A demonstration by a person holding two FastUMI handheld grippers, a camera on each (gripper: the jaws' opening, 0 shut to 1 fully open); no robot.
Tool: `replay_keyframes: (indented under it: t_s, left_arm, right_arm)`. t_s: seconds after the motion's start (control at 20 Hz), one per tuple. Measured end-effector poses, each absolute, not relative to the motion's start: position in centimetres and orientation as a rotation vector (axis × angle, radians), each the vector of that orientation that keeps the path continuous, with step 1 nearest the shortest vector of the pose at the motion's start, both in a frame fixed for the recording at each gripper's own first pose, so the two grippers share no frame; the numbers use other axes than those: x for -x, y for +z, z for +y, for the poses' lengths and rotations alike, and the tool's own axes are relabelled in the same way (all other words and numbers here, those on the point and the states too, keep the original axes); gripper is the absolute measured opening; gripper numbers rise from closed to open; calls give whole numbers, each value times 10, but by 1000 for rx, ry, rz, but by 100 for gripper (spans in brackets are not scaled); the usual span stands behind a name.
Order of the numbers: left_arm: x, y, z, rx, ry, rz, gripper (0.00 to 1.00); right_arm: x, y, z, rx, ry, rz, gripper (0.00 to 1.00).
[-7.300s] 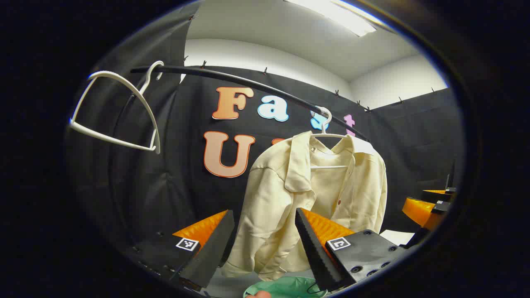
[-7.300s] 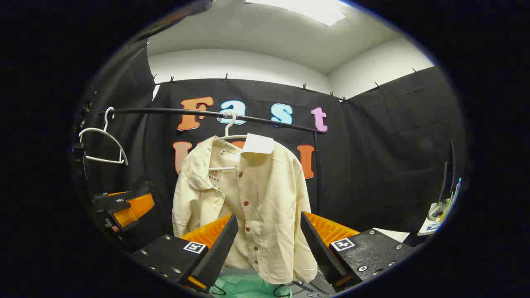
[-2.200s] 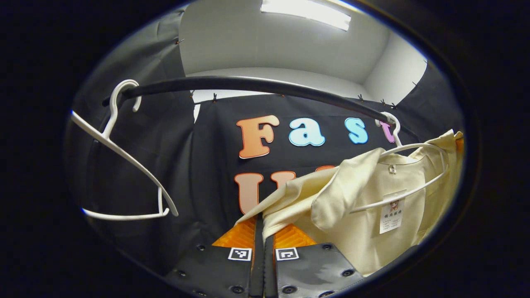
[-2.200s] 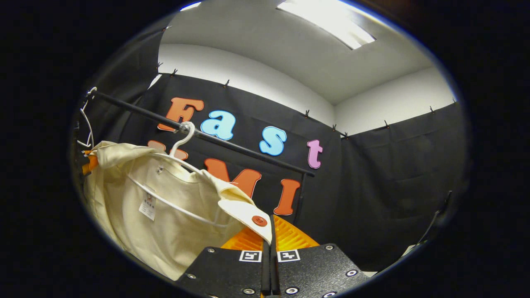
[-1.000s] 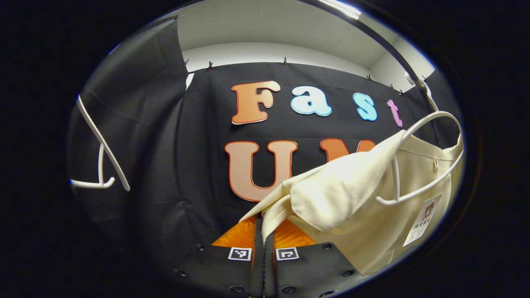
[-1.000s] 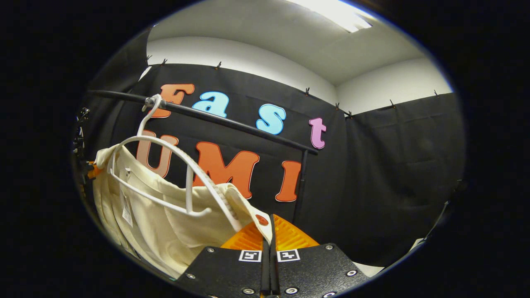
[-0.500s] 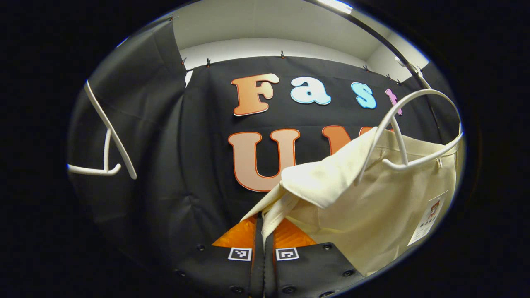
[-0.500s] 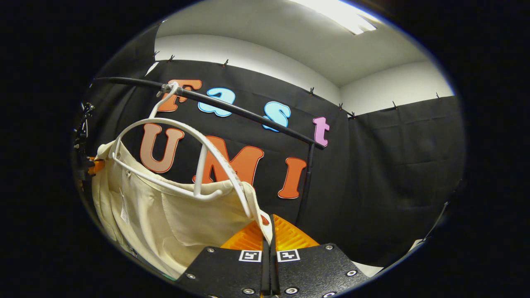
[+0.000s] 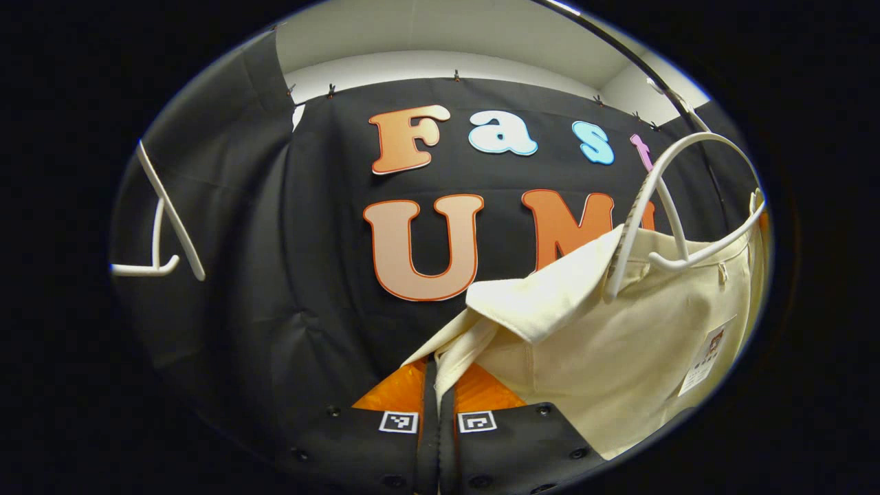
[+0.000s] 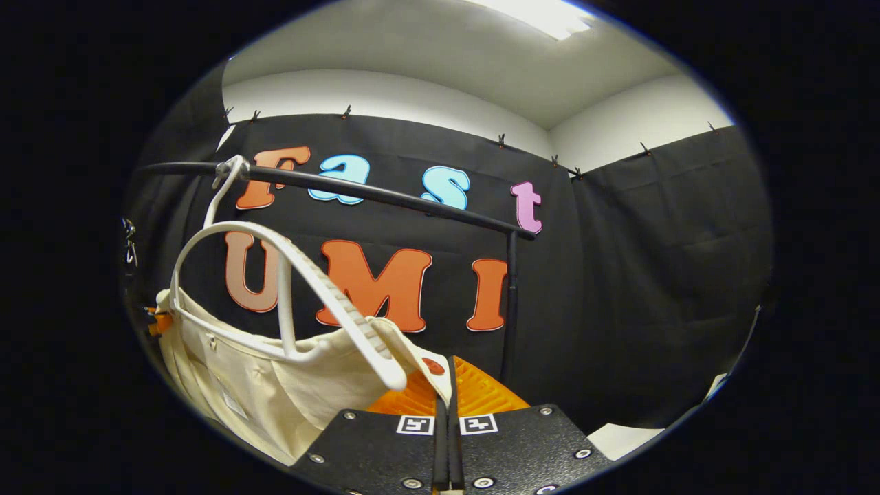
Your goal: Grasp the clothes on the hanger with both hands and then place them into the laundry hamper below.
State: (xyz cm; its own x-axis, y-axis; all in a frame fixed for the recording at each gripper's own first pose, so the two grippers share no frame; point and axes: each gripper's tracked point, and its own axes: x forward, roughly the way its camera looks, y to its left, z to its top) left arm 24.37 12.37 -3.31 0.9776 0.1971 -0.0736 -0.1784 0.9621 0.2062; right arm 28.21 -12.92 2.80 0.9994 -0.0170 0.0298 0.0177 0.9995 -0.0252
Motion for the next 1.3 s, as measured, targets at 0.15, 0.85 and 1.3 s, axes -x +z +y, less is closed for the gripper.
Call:
replay_keyframes:
  t_s: [0.15, 0.85, 1.3]
  left_arm:
    - [-243, -45, 121, -169, 184, 118, 7]
    - [-142, -70, 126, -208, 205, 189, 7]
    - [-75, -84, 49, -99, 68, 248, 7]
  right_arm:
    - [-281, 11, -134, 18, -29, -7, 0]
    - [-165, -71, -76, 84, 40, 110, 0]
    - [-108, -71, 11, -4, 187, 155, 0]
